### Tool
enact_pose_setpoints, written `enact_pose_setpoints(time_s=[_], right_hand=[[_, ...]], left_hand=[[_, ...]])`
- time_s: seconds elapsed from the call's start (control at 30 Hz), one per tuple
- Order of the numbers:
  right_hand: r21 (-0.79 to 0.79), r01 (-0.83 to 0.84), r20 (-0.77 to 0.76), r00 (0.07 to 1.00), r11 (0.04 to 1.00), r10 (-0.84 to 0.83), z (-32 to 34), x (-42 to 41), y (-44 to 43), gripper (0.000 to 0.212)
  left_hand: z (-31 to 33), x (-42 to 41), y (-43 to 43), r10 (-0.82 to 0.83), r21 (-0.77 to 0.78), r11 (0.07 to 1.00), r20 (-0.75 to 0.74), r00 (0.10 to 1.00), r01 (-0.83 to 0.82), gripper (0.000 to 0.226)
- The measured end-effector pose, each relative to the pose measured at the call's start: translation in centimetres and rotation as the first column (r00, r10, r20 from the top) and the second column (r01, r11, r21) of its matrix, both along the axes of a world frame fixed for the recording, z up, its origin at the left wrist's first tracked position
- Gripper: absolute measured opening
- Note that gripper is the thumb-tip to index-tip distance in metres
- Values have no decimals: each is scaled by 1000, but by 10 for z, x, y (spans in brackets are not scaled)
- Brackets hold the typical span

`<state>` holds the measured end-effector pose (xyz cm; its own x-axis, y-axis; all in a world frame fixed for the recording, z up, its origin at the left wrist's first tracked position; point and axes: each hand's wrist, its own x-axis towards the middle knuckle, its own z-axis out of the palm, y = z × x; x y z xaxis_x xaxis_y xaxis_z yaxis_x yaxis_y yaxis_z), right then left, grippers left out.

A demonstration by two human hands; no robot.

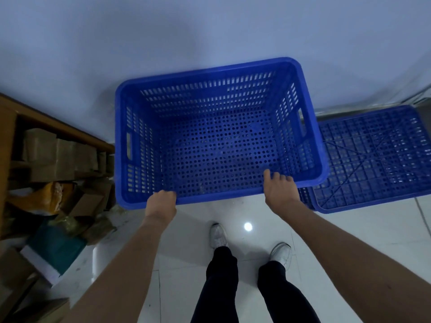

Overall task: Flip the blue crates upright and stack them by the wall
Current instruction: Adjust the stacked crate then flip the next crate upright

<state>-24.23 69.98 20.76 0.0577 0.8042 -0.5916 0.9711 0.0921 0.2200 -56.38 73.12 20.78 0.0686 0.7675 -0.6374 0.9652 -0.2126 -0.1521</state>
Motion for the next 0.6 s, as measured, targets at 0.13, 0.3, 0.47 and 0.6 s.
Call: enact_pose_setpoints(time_s=[0.13, 0.3, 0.47, 0.6], right_hand=[[-67, 87, 65, 994, 994, -82, 19, -7, -5, 67], [-120, 136, -111, 982, 983, -149, 54, 8, -39, 80], [-279, 473, -357, 757, 836, -548, 102, 36, -56, 77], [-295, 601, -309, 676, 743, -669, 131, 62, -95, 73]], left_hand=[[17, 23, -3, 0, -88, 996, -11, 1000, -1, 30], [54, 57, -20, -152, -191, 967, 87, 985, 166, 69], [100, 113, -14, -111, -218, 951, 417, 902, 218, 60], [132, 175, -10, -247, -150, 921, 488, 837, 359, 47]])
